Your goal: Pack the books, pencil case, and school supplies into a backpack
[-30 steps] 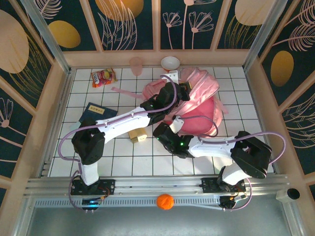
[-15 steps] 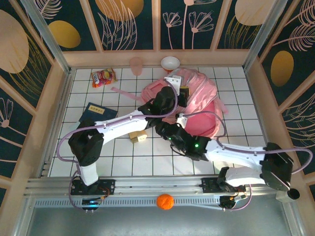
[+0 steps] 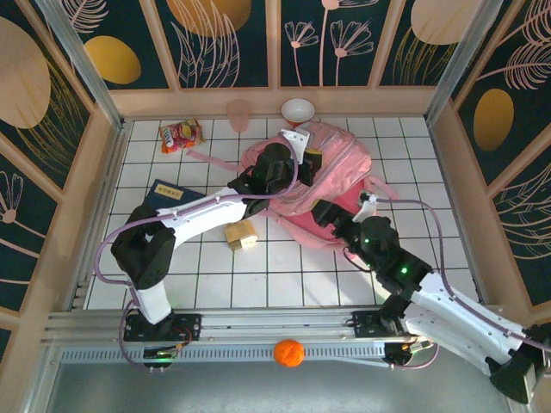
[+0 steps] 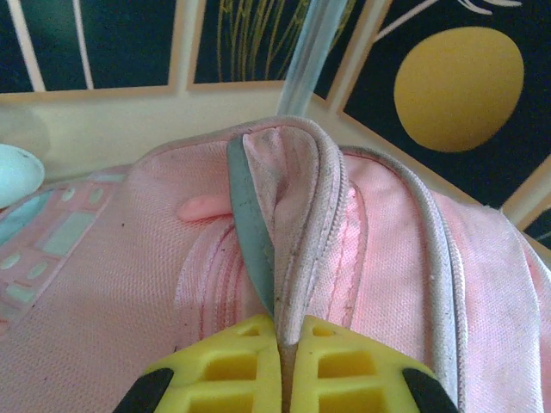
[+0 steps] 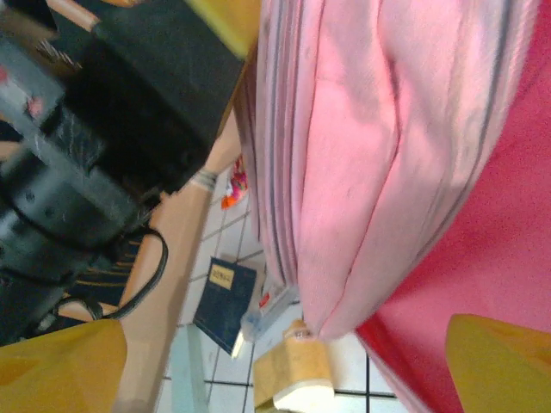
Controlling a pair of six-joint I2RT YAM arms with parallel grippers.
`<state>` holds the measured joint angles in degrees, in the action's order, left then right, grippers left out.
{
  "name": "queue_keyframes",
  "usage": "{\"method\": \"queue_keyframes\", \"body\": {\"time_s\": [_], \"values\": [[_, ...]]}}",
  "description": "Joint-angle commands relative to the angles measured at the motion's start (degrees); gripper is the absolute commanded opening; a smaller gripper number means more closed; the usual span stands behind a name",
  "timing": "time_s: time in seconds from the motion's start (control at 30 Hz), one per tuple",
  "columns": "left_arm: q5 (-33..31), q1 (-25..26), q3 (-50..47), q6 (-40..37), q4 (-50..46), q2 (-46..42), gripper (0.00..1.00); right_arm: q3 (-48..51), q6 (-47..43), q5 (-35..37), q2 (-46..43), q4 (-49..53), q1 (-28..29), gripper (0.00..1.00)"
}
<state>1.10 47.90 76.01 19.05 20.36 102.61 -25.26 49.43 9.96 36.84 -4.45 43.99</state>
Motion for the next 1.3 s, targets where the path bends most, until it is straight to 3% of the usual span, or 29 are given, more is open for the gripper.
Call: {"method": "queue_keyframes", "body": {"time_s": [0.0,0.2,0.33,0.47,0.6,0.7,0.73,0.8,0.97,1.07,1.27], "values": [[5.4,-0.1,0.8,-2.0,9.8,-5.7,0.0,2.4,-4.1,-9.9,-0.7,-10.7,-4.6,0.99],[7.9,-0.2,-0.8,-2.8,9.5,-6.4,0.0,4.3,0.4,-16.0,3.4,-24.3,-12.0,0.99],[10.0,-0.2,-1.6,-4.1,9.3,-6.6,0.0,4.1,5.2,-15.7,7.4,-29.4,-15.3,0.99],[12.1,-0.2,-1.8,-5.8,8.4,-6.3,0.0,2.9,5.8,-16.5,11.5,-35.6,-16.0,0.99],[14.2,-0.2,-2.4,-8.6,7.4,-6.5,0.0,0.8,8.5,-13.7,14.1,-34.8,-16.2,0.99],[15.5,-0.1,-2.9,-11.0,5.9,-6.8,0.0,1.3,11.1,-11.8,15.3,-37.6,-16.4,0.95],[16.4,-0.1,-3.0,-12.0,4.9,-6.9,0.05,1.4,12.0,-11.1,15.5,-38.0,-16.3,0.92],[16.1,-0.2,-3.1,-12.9,2.8,-7.3,0.23,1.4,13.2,-9.9,15.9,-37.7,-16.4,0.79],[14.4,-1.0,-7.1,-13.6,1.0,-10.9,0.51,0.9,14.8,-9.3,16.4,-34.2,-16.3,0.47],[14.1,-1.5,-10.0,-14.2,-0.5,-14.1,0.63,0.4,14.9,-9.3,16.5,-32.8,-16.4,0.27],[15.1,-3.3,-19.3,-16.0,-4.1,-20.9,0.75,-4.3,11.5,-10.0,16.0,-28.5,-16.6,0.04]]}}
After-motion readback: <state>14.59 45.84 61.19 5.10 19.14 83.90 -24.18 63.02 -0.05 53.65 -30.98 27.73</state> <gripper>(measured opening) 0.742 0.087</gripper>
